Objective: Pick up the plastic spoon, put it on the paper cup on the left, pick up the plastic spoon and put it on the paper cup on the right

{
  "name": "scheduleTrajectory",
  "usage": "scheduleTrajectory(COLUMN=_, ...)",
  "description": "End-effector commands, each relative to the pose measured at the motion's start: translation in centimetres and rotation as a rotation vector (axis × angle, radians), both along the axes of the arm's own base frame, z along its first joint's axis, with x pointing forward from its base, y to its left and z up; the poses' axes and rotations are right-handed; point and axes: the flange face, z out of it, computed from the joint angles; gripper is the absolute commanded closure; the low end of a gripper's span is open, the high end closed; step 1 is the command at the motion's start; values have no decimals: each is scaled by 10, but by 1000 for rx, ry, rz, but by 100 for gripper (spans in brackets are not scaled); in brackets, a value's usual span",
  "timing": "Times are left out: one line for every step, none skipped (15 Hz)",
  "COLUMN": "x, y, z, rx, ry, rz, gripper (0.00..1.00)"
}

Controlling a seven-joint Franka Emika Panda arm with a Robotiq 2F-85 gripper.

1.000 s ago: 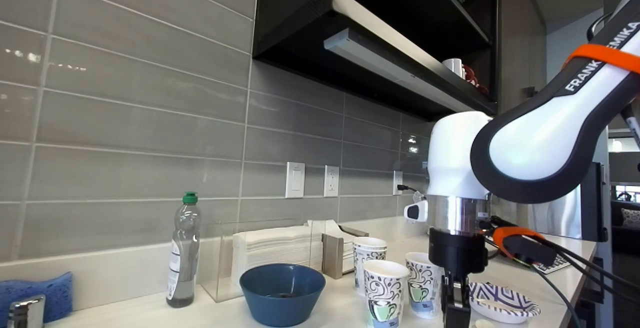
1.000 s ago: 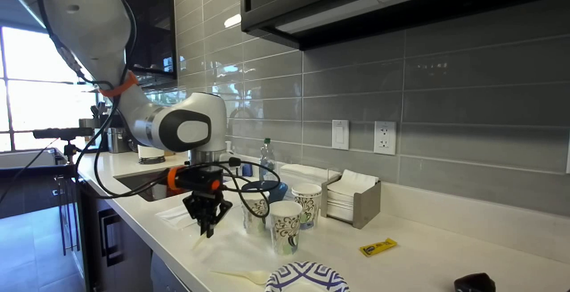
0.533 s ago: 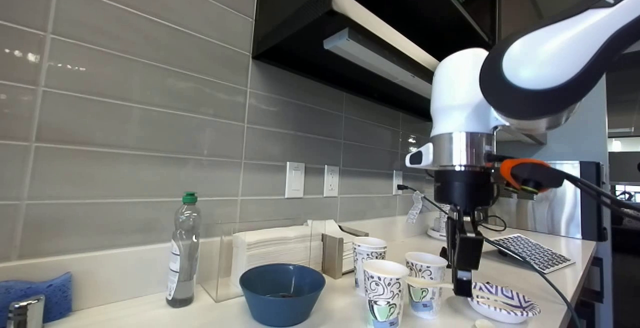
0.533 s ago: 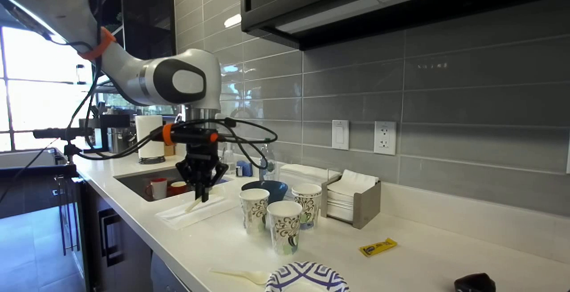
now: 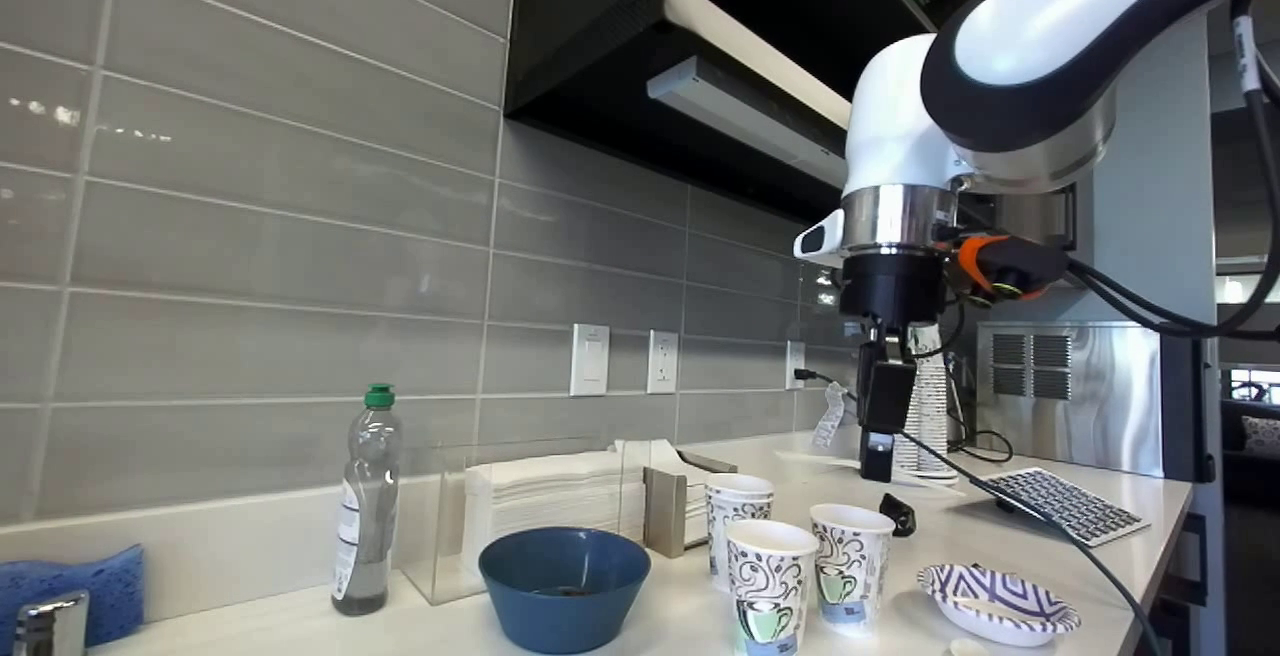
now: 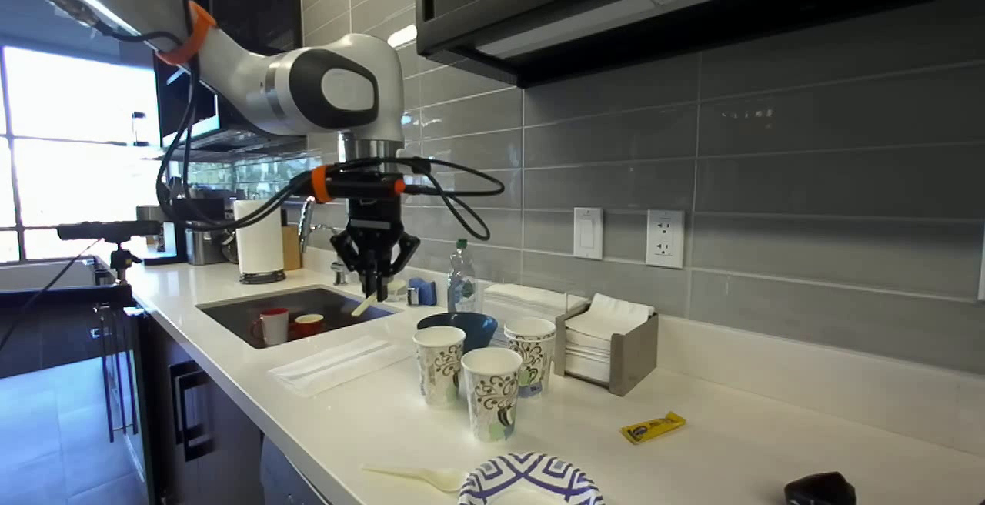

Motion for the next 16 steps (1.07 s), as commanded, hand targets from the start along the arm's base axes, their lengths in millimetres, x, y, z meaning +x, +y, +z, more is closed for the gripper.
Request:
scheduleTrajectory(x=38, y=-10, z=-7, rx=0, ry=22, rz=14, gripper=97)
scheduleTrajectory(x=46, y=-10, z=-8, rx=2, ry=27, rz=17, gripper=97)
scheduleTrajectory(x=55, y=-8, z=-11, rx=4, ry=31, rz=19, gripper=97)
scheduleTrajectory(x=62, y=-6, z=-15, rx=4, ry=39, rz=23, gripper=97)
scheduleTrajectory(x=68, y=-5, z=-19, rx=0, ry=47, rz=23, gripper=97)
scheduleTrajectory(x=74, y=-4, z=-24, rx=3, ry=54, rz=21, gripper=97)
scheduleTrajectory(x=78, y=-5, z=-29, rx=1, ry=57, rz=11, gripper=97)
scheduleTrajectory(x=82, y=-5, z=-33, rx=-2, ry=61, rz=8, gripper=97)
scheduleTrajectory(x=85, y=-6, z=-38, rx=-7, ry=57, rz=3, gripper=97)
scheduleTrajectory(x=89, y=-7, z=-42, rx=-11, ry=54, rz=-5, gripper=97)
scheduleTrajectory(x=91, y=-8, z=-45, rx=-14, ry=49, rz=-12, gripper=97)
scheduleTrajectory(x=93, y=-9, z=-48, rx=-14, ry=42, rz=-18, gripper=97)
scheduleTrajectory(x=95, y=-9, z=-51, rx=-14, ry=37, rz=-22, gripper=97)
scheduleTrajectory(x=97, y=-11, z=-54, rx=-24, ry=32, rz=-33, gripper=97)
scheduleTrajectory(x=98, y=-12, z=-56, rx=-26, ry=28, rz=-38, gripper=97)
scheduleTrajectory(x=99, y=-12, z=-58, rx=-33, ry=25, rz=-44, gripper=97)
